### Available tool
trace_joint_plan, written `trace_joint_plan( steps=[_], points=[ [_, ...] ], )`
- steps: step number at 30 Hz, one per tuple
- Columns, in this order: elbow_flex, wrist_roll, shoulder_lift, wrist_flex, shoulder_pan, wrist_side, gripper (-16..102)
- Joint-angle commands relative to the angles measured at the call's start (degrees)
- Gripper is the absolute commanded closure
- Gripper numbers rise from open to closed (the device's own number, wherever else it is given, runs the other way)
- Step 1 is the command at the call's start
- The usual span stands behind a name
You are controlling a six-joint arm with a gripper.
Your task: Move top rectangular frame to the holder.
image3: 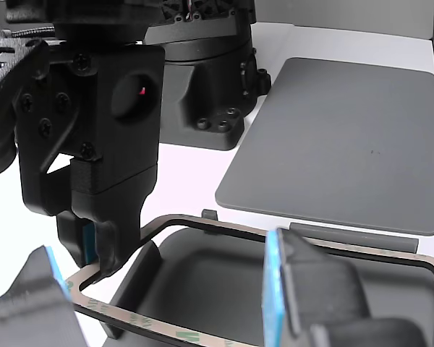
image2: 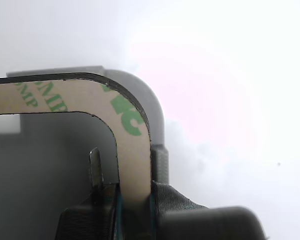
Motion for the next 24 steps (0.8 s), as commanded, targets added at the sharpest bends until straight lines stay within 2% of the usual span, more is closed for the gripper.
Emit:
trace_joint_plan(
  steps=[1,13,24],
  points=[
    [-2.9,-0.3,0.2,0.7,-1.1,-0.6,97],
    [-9.4,-0.4,-5.6,5.4,-1.4,-1.9,97],
    [-8.8,-0.8,-6.2,5.4,-1.8,-2.2,97]
  ],
)
